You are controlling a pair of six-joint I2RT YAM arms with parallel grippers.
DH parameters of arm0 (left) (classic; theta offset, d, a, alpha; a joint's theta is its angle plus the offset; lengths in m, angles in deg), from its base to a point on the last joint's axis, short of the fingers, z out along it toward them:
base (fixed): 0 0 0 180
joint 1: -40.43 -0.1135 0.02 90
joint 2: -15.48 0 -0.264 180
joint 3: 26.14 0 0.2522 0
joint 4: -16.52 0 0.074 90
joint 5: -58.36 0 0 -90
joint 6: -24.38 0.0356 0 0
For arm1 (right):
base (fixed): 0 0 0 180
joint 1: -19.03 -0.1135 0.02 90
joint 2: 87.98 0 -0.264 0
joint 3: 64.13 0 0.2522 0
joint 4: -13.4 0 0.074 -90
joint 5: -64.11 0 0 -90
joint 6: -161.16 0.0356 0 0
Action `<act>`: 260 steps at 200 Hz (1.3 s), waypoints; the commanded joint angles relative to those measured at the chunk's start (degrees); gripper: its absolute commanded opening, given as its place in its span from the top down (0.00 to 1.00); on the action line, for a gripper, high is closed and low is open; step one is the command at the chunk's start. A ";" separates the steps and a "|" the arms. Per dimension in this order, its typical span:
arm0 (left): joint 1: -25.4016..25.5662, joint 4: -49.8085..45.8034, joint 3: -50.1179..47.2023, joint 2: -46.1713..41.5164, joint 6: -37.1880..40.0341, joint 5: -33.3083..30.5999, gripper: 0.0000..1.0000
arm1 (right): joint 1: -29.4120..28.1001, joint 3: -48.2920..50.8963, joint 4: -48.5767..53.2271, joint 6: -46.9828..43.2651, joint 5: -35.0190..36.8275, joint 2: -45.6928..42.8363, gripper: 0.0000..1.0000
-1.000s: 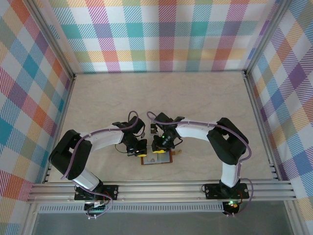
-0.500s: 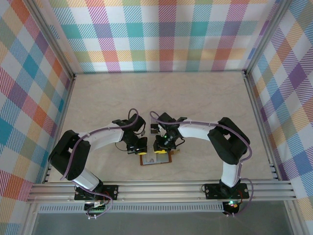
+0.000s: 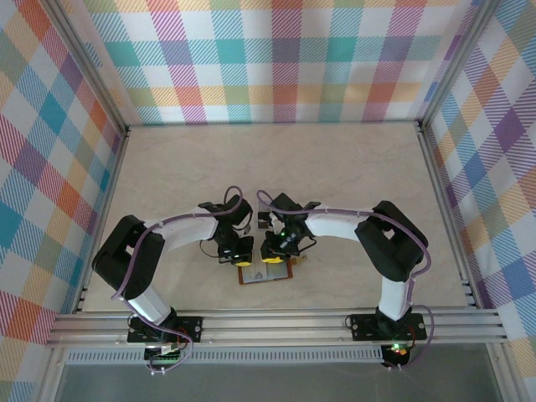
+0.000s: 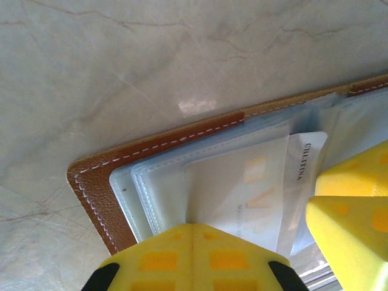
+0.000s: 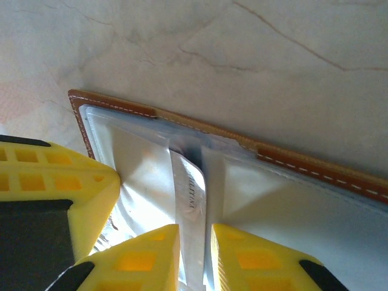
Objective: Take the credit cards out of the card holder
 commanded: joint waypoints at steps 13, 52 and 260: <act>0.62 -2.06 -2.08 2.95 0.93 -2.20 1.00 | 0.22 1.07 -0.55 0.66 -1.34 0.73 0.78; 0.62 -1.74 -2.21 3.32 0.86 -1.93 1.00 | 0.23 1.87 -3.52 1.59 -3.76 1.70 0.79; 0.79 -1.37 -2.33 2.93 0.18 -2.13 1.00 | 4.74 5.01 1.48 -2.32 1.39 -7.22 1.00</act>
